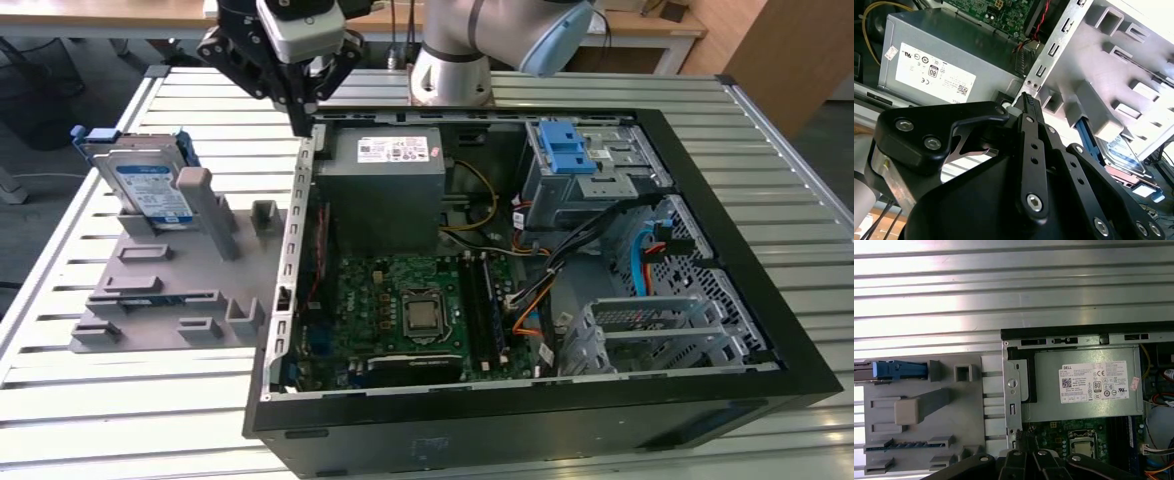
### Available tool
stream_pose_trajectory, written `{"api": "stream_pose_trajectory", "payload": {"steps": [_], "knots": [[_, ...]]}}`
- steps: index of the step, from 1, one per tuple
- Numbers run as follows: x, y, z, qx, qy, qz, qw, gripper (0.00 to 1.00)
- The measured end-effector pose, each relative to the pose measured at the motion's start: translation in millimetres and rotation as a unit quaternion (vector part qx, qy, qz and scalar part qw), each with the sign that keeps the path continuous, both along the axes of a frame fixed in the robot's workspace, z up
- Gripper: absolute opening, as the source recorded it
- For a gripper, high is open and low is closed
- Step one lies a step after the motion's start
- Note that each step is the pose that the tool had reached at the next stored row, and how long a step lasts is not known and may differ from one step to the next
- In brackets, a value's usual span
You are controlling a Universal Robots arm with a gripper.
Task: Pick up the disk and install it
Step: 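Reach for the disk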
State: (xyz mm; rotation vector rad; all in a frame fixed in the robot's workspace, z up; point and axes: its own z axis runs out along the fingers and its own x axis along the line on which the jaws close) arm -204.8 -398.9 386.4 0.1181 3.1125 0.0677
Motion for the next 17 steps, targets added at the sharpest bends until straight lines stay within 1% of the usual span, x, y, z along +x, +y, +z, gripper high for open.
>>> {"api": "stream_pose_trajectory", "payload": {"steps": [17], "knots": [[-6.9,0.0,-0.5,0.0,0.0,0.0,1.0,0.11]]}}
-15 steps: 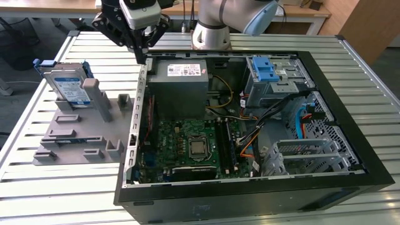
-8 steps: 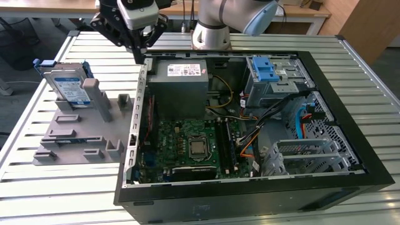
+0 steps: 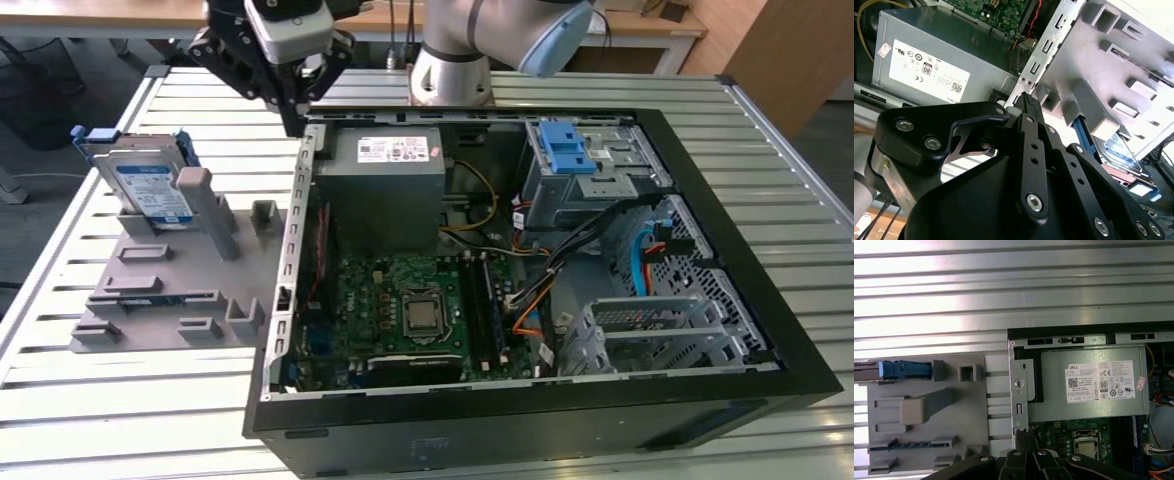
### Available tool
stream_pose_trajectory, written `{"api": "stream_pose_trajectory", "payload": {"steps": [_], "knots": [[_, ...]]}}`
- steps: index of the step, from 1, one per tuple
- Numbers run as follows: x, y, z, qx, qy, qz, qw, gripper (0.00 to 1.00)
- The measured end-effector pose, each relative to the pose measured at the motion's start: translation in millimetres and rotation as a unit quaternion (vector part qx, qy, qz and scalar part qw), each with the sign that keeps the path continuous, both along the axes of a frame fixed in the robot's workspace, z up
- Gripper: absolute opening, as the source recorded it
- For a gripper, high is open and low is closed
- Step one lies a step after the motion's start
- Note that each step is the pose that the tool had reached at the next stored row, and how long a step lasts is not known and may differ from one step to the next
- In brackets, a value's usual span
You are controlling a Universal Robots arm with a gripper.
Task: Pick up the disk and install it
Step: 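Reach for the disk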
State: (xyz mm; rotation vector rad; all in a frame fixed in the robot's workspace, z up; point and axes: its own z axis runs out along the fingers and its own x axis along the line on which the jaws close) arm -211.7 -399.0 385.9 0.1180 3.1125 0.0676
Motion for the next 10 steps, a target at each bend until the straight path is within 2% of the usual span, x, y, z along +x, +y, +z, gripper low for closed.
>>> {"api": "stream_pose_trajectory", "payload": {"steps": [10], "knots": [[-7.0,0.0,-0.3,0.0,0.0,0.0,1.0,0.11]]}}
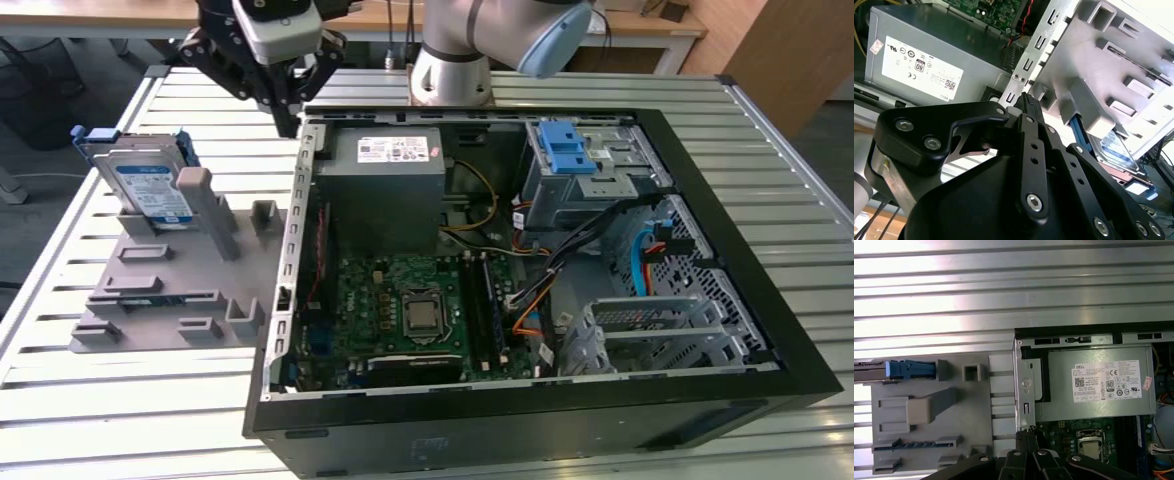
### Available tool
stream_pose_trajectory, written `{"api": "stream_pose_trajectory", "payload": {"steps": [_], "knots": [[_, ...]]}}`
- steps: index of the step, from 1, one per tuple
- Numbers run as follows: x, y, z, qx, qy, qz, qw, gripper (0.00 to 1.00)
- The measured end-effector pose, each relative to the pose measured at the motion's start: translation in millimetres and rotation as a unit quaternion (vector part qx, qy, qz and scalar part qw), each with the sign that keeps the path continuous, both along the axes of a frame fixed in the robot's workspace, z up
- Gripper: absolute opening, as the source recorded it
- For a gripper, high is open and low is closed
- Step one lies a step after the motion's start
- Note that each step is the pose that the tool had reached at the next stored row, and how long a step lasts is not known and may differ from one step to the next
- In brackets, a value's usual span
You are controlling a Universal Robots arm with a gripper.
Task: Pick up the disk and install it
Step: 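Reach for the disk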
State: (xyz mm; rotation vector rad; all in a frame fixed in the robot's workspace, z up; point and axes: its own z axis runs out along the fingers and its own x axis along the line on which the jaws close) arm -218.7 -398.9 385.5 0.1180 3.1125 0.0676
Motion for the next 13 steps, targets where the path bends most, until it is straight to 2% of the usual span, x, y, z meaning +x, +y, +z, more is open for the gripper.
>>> {"api": "stream_pose_trajectory", "payload": {"steps": [13], "knots": [[-12.3,0.0,-0.4,0.0,0.0,0.0,1.0,0.11]]}}
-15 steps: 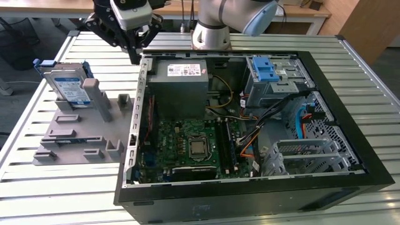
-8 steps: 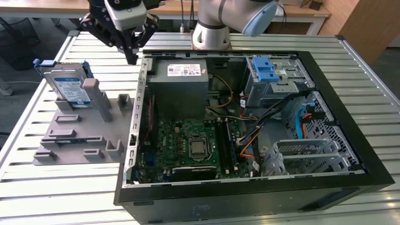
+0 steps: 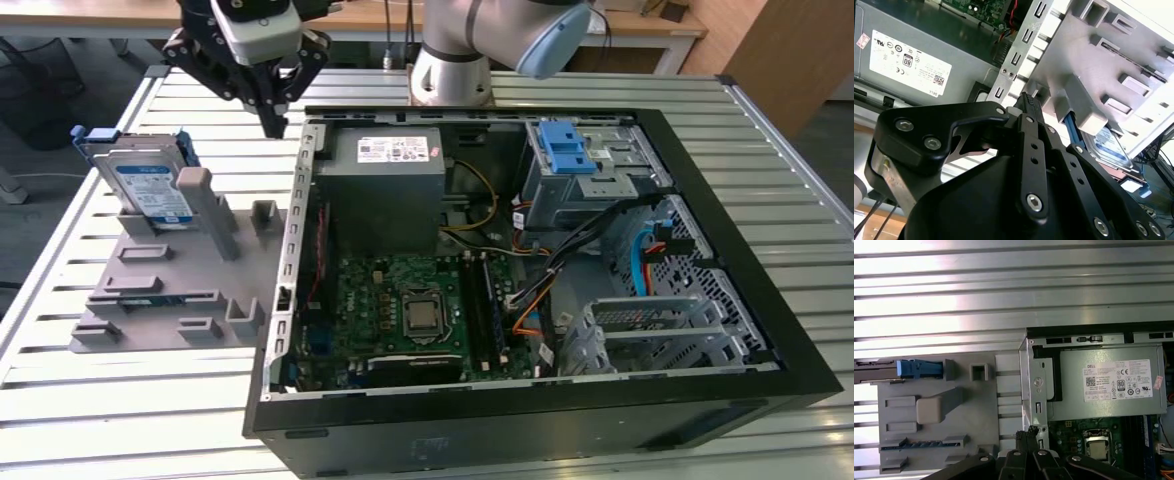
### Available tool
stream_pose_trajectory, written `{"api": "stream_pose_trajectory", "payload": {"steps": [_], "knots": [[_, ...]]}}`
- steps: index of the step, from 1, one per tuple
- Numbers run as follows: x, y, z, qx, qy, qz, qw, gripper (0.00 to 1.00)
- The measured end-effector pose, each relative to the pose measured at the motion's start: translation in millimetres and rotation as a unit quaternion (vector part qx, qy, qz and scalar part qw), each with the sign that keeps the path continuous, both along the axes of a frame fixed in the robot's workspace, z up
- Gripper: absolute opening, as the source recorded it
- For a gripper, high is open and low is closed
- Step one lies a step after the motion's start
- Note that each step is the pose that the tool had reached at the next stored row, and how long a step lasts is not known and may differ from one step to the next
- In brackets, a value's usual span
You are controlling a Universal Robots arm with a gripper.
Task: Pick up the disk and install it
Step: 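Reach for the disk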
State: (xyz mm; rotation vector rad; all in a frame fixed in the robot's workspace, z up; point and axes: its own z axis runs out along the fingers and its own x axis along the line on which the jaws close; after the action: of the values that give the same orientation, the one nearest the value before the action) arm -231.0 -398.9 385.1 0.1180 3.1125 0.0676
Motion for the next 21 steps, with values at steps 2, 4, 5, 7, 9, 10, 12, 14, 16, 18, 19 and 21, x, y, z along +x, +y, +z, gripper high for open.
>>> {"api": "stream_pose_trajectory", "payload": {"steps": [2,4,5,7,9,10,12,14,16,18,19,21], "knots": [[-1.7,0.0,-0.1,0.0,0.0,0.0,1.0,0.11],[-3.4,0.0,-0.1,0.0,-0.0001,0.0,1.0,0.11],[-4.2,0.0,-0.2,0.0,0.0,0.0,1.0,0.11],[-5.7,0.0,-0.2,0.0,0.0,0.0,1.0,0.11],[-7.3,0.0,-0.2,0.0,0.0,0.0,1.0,0.11],[-8.0,0.0,-0.3,0.0,0.0,0.0,1.0,0.11],[-9.6,0.0,-0.3,0.0,0.0,0.0,1.0,0.11],[-11.2,0.0,-0.4,0.0,0.0,0.0,1.0,0.11],[-12.8,0.0,-0.4,0.0,0.0,0.0,1.0,0.11],[-14.2,0.0,-0.5,0.0,0.0,0.0,1.0,0.11],[-14.9,0.0,-0.5,0.0,0.0,0.0,1.0,0.11],[-16.4,0.0,-0.5,0.0,0.0,0.0,1.0,0.11]]}}
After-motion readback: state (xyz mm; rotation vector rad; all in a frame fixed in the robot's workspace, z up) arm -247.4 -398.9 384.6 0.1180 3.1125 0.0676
